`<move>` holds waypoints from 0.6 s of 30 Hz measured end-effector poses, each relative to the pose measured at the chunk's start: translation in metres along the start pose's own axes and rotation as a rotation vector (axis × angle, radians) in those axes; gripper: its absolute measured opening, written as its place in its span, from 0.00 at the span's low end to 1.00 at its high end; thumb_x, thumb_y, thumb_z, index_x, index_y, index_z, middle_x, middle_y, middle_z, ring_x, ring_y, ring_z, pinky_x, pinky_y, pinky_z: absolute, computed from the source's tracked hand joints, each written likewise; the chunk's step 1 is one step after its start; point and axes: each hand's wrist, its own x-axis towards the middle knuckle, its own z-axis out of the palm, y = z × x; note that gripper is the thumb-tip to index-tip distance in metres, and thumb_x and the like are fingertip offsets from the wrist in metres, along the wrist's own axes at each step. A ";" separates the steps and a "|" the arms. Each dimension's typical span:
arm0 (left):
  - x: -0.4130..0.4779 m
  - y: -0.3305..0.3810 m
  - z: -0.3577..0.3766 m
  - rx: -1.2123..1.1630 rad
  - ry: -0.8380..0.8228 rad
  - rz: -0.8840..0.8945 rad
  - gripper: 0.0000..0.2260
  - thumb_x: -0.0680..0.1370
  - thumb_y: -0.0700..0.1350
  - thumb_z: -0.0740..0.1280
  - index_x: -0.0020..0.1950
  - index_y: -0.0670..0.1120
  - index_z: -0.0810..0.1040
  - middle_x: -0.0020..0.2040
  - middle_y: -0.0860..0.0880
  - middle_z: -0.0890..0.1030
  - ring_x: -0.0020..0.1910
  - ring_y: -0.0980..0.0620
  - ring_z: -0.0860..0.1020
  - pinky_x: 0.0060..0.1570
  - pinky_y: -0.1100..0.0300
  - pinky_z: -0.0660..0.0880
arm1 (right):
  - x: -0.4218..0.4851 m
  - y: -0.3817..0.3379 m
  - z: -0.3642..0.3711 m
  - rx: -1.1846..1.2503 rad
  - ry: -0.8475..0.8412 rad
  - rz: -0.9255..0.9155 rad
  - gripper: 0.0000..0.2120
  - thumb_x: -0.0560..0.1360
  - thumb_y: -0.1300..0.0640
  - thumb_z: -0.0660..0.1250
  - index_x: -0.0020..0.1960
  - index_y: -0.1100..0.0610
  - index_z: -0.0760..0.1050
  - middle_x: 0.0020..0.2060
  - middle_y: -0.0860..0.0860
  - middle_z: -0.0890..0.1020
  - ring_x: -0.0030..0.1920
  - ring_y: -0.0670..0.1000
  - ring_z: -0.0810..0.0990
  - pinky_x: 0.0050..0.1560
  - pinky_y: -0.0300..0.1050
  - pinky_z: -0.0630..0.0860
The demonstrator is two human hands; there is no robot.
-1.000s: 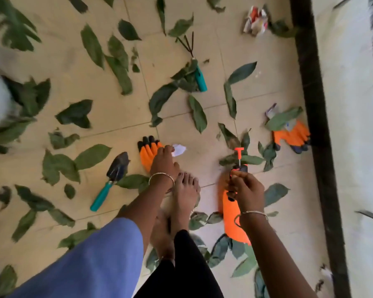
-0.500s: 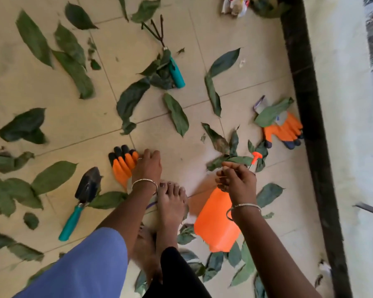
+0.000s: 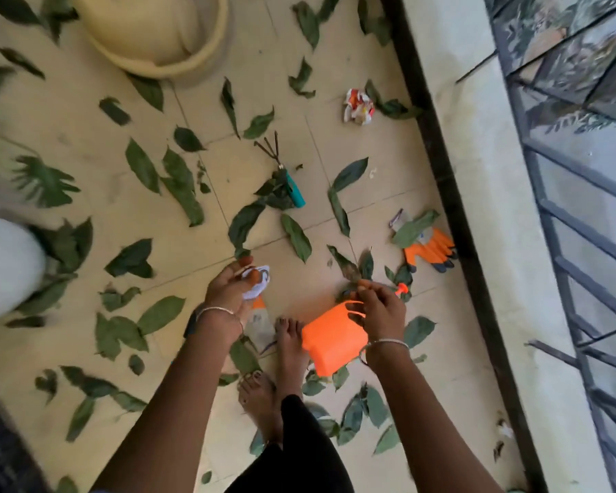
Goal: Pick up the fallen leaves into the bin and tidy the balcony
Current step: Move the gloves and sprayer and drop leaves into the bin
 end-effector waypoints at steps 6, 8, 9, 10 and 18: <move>-0.042 0.089 0.036 -0.159 -0.059 0.022 0.14 0.81 0.28 0.54 0.47 0.44 0.73 0.46 0.37 0.78 0.31 0.49 0.83 0.37 0.57 0.81 | 0.002 -0.088 0.011 -0.078 -0.049 -0.094 0.08 0.79 0.68 0.60 0.49 0.62 0.78 0.33 0.57 0.79 0.30 0.52 0.78 0.29 0.40 0.74; -0.042 0.115 0.047 -0.229 -0.042 0.018 0.15 0.81 0.29 0.53 0.46 0.44 0.74 0.49 0.37 0.76 0.32 0.47 0.83 0.35 0.55 0.82 | 0.016 -0.114 0.018 -0.112 -0.064 -0.120 0.08 0.79 0.66 0.60 0.51 0.63 0.77 0.34 0.57 0.80 0.32 0.53 0.78 0.29 0.39 0.75; -0.039 0.126 0.051 -0.257 -0.019 0.012 0.15 0.82 0.29 0.53 0.47 0.44 0.74 0.48 0.39 0.75 0.34 0.45 0.83 0.33 0.56 0.82 | 0.025 -0.125 0.023 -0.128 -0.065 -0.135 0.07 0.80 0.66 0.60 0.52 0.63 0.77 0.35 0.57 0.80 0.32 0.53 0.78 0.28 0.39 0.75; -0.036 0.139 0.056 -0.271 0.004 0.007 0.16 0.82 0.30 0.52 0.47 0.44 0.75 0.46 0.41 0.74 0.37 0.44 0.81 0.32 0.57 0.81 | 0.035 -0.135 0.028 -0.146 -0.061 -0.149 0.07 0.80 0.66 0.59 0.51 0.62 0.77 0.35 0.57 0.80 0.32 0.53 0.78 0.28 0.39 0.75; 0.031 0.185 0.083 -0.263 0.055 -0.079 0.14 0.80 0.32 0.54 0.45 0.44 0.76 0.39 0.47 0.71 0.37 0.50 0.75 0.39 0.60 0.73 | 0.149 -0.176 0.077 -0.418 0.084 -0.200 0.08 0.76 0.63 0.63 0.51 0.60 0.79 0.39 0.57 0.82 0.32 0.52 0.79 0.33 0.45 0.78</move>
